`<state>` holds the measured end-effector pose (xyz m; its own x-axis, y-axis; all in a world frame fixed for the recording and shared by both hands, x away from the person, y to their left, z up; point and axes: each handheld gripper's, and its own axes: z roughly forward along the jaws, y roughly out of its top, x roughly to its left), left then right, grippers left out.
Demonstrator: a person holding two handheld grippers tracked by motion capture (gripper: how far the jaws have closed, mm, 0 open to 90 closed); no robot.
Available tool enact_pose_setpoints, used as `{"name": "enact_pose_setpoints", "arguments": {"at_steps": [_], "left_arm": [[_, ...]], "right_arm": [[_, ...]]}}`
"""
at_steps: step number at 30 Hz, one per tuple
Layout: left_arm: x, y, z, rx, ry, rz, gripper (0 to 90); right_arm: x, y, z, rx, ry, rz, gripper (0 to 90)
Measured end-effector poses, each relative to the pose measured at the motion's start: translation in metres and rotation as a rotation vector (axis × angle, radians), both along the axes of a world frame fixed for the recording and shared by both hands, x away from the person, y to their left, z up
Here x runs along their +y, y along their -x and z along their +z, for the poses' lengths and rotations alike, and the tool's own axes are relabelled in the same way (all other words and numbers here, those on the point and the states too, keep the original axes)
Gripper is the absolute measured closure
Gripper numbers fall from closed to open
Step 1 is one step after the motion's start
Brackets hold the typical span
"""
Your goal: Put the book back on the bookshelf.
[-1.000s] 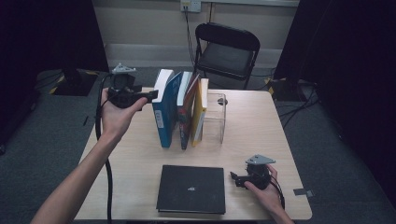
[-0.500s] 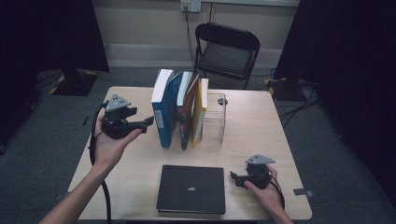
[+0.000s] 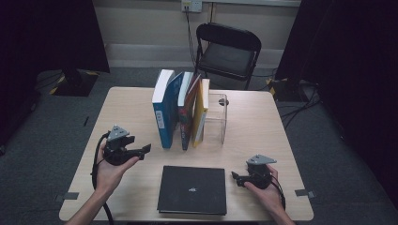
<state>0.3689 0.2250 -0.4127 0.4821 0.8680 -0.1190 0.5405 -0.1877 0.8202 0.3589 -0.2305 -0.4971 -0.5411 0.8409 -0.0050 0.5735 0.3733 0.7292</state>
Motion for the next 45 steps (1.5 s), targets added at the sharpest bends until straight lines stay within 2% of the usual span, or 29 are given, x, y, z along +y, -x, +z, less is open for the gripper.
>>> {"name": "enact_pose_setpoints", "arguments": {"at_steps": [1, 2, 3, 4, 5, 6, 7, 8, 11, 12, 13, 15, 16, 17, 19, 21, 22, 23, 24, 25, 26, 28, 30, 31, 35, 36, 37, 42, 45], "left_arm": [[0.0, 0.0, 0.0, 0.0, 0.0, 0.0, 24.5], [0.002, 0.002, -0.011, 0.012, -0.014, 0.002, 23.6], [0.002, 0.002, -0.011, 0.012, -0.014, 0.002, 22.8], [0.002, 0.003, -0.019, 0.032, -0.041, -0.003, 22.8], [0.002, 0.003, -0.019, 0.032, -0.041, -0.003, 22.8], [0.0, 0.008, -0.028, 0.043, -0.092, 0.012, 22.7], [0.0, 0.008, -0.028, 0.043, -0.092, 0.012, 22.3], [0.001, 0.013, -0.036, 0.026, -0.099, -0.025, 21.3], [0.001, 0.016, -0.042, 0.047, -0.102, -0.022, 19.0], [-0.001, 0.017, -0.048, 0.052, -0.13, -0.017, 19.9], [-0.001, 0.017, -0.048, 0.052, -0.13, -0.017, 19.5], [-0.003, 0.016, -0.056, 0.05, -0.169, -0.021, 19.0], [-0.004, 0.016, -0.061, 0.047, -0.169, -0.008, 19.2], [-0.004, 0.016, -0.061, 0.047, -0.169, -0.008, 18.5], [-0.005, 0.015, -0.063, 0.026, -0.198, 0.004, 17.3], [-0.004, 0.015, -0.067, 0.018, -0.201, 0.011, 16.2], [-0.005, 0.013, -0.072, 0.033, -0.224, 0.013, 16.2], [-0.005, 0.013, -0.072, 0.033, -0.224, 0.013, 16.3], [-0.006, 0.013, -0.077, 0.041, -0.221, 0.009, 16.3], [-0.006, 0.013, -0.077, 0.041, -0.221, 0.009, 16.1], [-0.007, 0.012, -0.081, 0.069, -0.247, 0.014, 16.1], [-0.005, 0.012, -0.085, 0.079, -0.196, 0.026, 15.9], [-0.004, 0.012, -0.087, 0.05, -0.199, 0.019, 14.6], [-0.004, 0.012, -0.087, 0.05, -0.199, 0.019, 14.4], [-0.003, 0.014, -0.089, 0.068, -0.158, 0.047, 14.3], [-0.003, 0.015, -0.088, 0.071, -0.168, 0.037, 14.4], [-0.003, 0.015, -0.088, 0.071, -0.168, 0.037, 14.4], [-0.003, 0.015, -0.088, 0.077, -0.171, 0.051, 12.3], [-0.004, 0.015, -0.088, 0.081, -0.164, 0.057, 11.0]], "right_arm": [[0.0, 0.0, 0.0, 0.0, 0.0, 0.0, 21.2], [0.0, -0.001, 0.0, 0.001, -0.002, 0.004, 21.9], [0.0, -0.001, 0.0, 0.001, -0.002, 0.004, 21.9], [0.001, -0.001, 0.001, 0.008, -0.011, 0.008, 23.4], [0.001, -0.001, 0.001, 0.008, -0.011, 0.008, 23.4], [0.001, 0.0, 0.002, 0.013, -0.017, 0.012, 24.3], [0.001, 0.0, 0.002, 0.012, -0.019, 0.012, 24.5], [0.001, -0.001, 0.003, 0.01, -0.023, 0.014, 24.9], [0.001, 0.0, 0.005, 0.006, -0.033, 0.016, 25.6], [0.002, 0.0, 0.008, -0.001, -0.043, 0.017, 26.1], [0.002, 0.0, 0.008, -0.001, -0.043, 0.017, 26.1], [0.004, 0.0, 0.013, -0.015, -0.054, 0.021, 26.7], [0.008, -0.001, 0.02, -0.037, -0.074, 0.034, 27.6], [0.008, -0.001, 0.02, -0.037, -0.074, 0.034, 27.6], [0.013, -0.003, 0.028, -0.058, -0.091, 0.045, 27.8], [0.023, -0.009, 0.044, -0.099, -0.122, 0.067, 29.8], [0.028, -0.012, 0.049, -0.113, -0.132, 0.071, 31.3], [0.028, -0.012, 0.049, -0.113, -0.132, 0.071, 31.3], [0.037, -0.016, 0.06, -0.14, -0.152, 0.09, 34.0], [0.037, -0.016, 0.06, -0.14, -0.152, 0.09, 34.0], [0.045, -0.021, 0.07, -0.164, -0.174, 0.111, 35.1], [0.052, -0.026, 0.08, -0.182, -0.195, 0.122, 35.5], [0.06, -0.031, 0.089, -0.203, -0.198, 0.136, 35.1], [0.06, -0.031, 0.089, -0.203, -0.198, 0.136, 35.1], [0.075, -0.042, 0.105, -0.232, -0.202, 0.157, 34.5], [0.082, -0.049, 0.11, -0.237, -0.204, 0.167, 35.4], [0.082, -0.049, 0.11, -0.237, -0.204, 0.167, 35.4], [0.102, -0.069, 0.113, -0.247, -0.218, 0.178, 39.4], [0.107, -0.074, 0.114, -0.248, -0.216, 0.182, 41.6]]}}
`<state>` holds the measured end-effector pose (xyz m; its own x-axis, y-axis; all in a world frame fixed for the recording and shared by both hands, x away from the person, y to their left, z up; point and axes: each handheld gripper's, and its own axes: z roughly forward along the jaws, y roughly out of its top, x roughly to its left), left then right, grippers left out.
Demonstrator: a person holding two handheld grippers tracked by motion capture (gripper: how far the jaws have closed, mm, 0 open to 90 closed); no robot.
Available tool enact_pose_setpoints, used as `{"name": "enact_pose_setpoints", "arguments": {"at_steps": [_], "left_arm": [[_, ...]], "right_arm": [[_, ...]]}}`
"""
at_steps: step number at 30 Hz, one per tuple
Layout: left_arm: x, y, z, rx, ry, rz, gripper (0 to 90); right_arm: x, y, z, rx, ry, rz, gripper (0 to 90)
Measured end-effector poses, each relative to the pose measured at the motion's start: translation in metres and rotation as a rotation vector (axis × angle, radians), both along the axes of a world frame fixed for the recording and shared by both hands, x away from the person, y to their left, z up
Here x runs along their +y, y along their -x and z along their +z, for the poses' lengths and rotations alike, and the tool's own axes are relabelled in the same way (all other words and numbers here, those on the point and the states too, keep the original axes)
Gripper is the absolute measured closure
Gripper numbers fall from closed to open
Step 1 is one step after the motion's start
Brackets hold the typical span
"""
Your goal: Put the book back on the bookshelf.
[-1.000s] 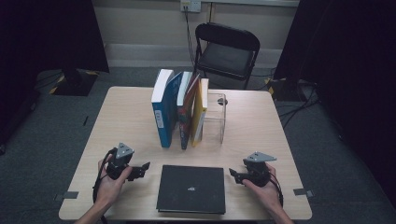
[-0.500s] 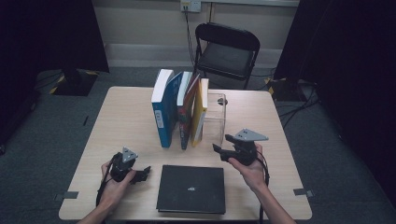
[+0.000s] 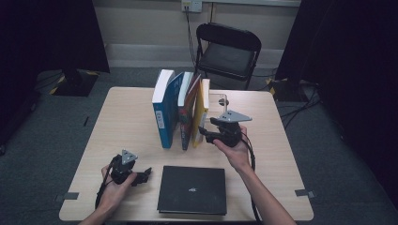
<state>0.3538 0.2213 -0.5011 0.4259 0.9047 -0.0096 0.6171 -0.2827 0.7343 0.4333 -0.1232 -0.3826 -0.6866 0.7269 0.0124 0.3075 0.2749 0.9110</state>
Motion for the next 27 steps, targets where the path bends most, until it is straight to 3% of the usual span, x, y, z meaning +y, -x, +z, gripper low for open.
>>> {"name": "enact_pose_setpoints", "arguments": {"at_steps": [3, 11, 18, 21, 27], "left_arm": [[0.0, 0.0, 0.0, 0.0, 0.005, 0.006, 10.9], [0.0, 0.0, 0.0, 0.0, 0.005, 0.006, 10.7], [0.0, 0.0, 0.0, 0.0, 0.005, 0.006, 10.7], [0.0, 0.0, 0.0, 0.0, 0.006, 0.007, 10.7], [0.0, 0.0, 0.0, 0.0, 0.005, 0.007, 10.7]], "right_arm": [[0.008, -0.009, 0.004, -0.012, 0.006, -0.002, 45.3], [0.015, -0.014, 0.007, -0.026, 0.011, -0.002, 53.3], [0.022, -0.016, 0.006, -0.029, 0.013, 0.004, 48.4], [0.026, -0.018, 0.007, -0.033, 0.006, -0.025, 40.5], [0.028, -0.025, 0.01, -0.033, -0.011, -0.062, 41.0]]}}
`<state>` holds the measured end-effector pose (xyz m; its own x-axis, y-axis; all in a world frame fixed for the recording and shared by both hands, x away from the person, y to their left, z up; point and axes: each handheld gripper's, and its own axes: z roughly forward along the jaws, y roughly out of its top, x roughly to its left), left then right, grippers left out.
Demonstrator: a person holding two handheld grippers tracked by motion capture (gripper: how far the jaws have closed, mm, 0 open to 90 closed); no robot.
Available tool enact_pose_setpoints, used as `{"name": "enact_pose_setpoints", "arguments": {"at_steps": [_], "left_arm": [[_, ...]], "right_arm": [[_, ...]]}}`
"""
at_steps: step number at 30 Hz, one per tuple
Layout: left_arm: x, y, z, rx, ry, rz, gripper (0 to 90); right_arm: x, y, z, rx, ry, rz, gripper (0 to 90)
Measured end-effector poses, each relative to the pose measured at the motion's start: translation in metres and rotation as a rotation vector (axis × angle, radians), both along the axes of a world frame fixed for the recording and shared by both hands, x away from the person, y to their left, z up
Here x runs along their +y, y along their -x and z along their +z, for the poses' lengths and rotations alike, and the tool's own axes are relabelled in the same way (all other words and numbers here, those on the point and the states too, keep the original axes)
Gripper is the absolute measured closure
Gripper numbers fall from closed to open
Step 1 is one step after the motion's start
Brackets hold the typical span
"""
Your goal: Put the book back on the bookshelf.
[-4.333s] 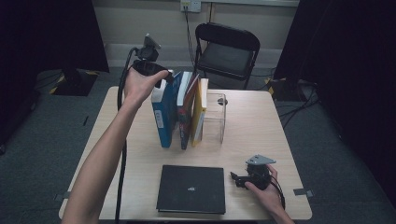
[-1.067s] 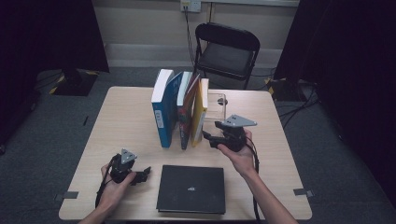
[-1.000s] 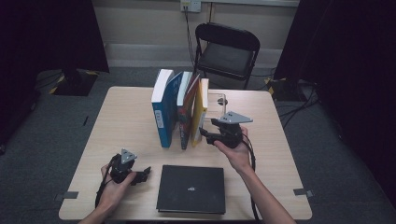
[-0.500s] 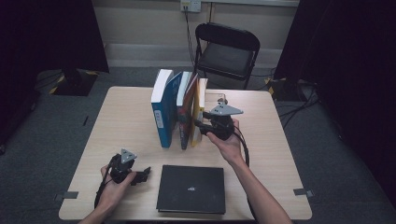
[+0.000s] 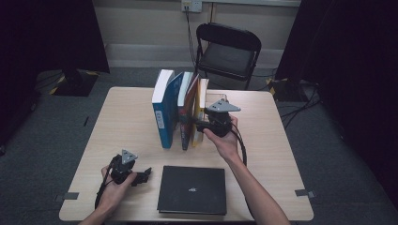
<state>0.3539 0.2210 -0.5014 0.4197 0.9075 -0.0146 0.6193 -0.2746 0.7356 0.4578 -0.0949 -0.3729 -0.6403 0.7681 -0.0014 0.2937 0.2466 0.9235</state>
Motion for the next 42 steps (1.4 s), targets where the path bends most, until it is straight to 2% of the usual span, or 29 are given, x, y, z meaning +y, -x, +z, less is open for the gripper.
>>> {"name": "enact_pose_setpoints", "arguments": {"at_steps": [3, 4, 7, 10, 18, 23, 24, 32, 34, 40, 42], "left_arm": [[0.0, 0.0, 0.0, 0.0, 0.0, 0.0, 10.7], [0.0, 0.0, 0.0, 0.0, 0.0, -0.001, 10.7], [0.0, 0.0, 0.0, 0.0, 0.0, -0.003, 10.6], [0.0, 0.0, 0.0, 0.0, 0.0, -0.004, 10.5], [0.0, 0.0, 0.0, 0.0, 0.002, -0.005, 10.4], [0.0, 0.0, 0.0, 0.0, 0.002, -0.006, 10.4], [0.0, 0.0, 0.0, 0.0, 0.002, -0.005, 10.4], [0.0, 0.0, 0.0, 0.0, 0.002, -0.007, 10.4], [0.001, 0.0, 0.0, 0.001, -0.001, -0.01, 10.3], [0.001, 0.0, 0.0, 0.0, 0.0, -0.009, 10.3], [0.001, 0.0, 0.0, 0.001, -0.001, -0.009, 10.4]], "right_arm": [[0.001, -0.002, -0.001, 0.002, -0.006, -0.008, 45.5], [0.002, -0.003, -0.002, -0.001, -0.006, -0.004, 51.9], [0.004, -0.003, -0.002, 0.004, -0.011, 0.001, 54.1], [0.008, -0.003, -0.002, 0.005, -0.009, 0.016, 60.4], [0.014, -0.005, -0.001, 0.022, -0.017, 0.046, 63.6], [0.015, -0.005, -0.002, 0.024, -0.016, 0.058, 61.9], [0.015, -0.006, -0.003, 0.033, -0.021, 0.065, 56.5], [0.013, -0.006, -0.004, 0.042, -0.015, 0.098, 47.2], [0.01, -0.004, -0.002, 0.036, -0.004, 0.121, 45.5], [0.003, -0.001, 0.004, 0.02, -0.006, 0.133, 44.1], [-0.002, 0.0, 0.006, 0.015, 0.014, 0.138, 45.0]]}}
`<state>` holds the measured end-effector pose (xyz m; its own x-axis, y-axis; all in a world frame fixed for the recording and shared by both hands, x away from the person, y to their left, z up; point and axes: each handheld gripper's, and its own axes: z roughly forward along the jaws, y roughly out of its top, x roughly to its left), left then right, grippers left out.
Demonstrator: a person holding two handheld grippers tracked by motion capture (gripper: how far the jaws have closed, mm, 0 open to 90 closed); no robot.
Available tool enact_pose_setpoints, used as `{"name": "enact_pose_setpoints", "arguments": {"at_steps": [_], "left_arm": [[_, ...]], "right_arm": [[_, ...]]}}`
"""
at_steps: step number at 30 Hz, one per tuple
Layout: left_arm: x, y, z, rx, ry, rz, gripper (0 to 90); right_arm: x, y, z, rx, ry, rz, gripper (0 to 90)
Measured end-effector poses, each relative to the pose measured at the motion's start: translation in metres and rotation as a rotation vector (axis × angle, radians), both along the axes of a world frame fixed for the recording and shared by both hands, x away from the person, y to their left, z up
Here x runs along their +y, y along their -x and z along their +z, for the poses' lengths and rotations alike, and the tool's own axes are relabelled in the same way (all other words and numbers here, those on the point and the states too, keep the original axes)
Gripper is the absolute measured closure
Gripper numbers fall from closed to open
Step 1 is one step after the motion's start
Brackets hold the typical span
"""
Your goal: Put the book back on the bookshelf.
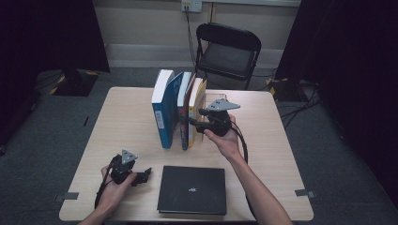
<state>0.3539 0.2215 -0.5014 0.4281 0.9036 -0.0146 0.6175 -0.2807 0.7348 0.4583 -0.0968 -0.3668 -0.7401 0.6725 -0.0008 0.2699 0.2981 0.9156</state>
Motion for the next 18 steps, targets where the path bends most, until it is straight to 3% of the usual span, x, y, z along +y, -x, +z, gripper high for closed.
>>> {"name": "enact_pose_setpoints", "arguments": {"at_steps": [10, 15, 18], "left_arm": [[0.0, 0.0, 0.0, 0.0, -0.001, -0.001, 10.3], [0.0, 0.0, 0.0, 0.0, -0.001, -0.001, 10.3], [0.0, 0.0, 0.0, 0.0, 0.001, -0.001, 10.2]], "right_arm": [[-0.015, -0.006, 0.001, -0.009, 0.029, -0.069, 52.7], [-0.015, -0.019, 0.002, -0.014, 0.037, -0.114, 53.4], [-0.013, -0.036, 0.004, -0.015, 0.022, -0.172, 52.5]]}}
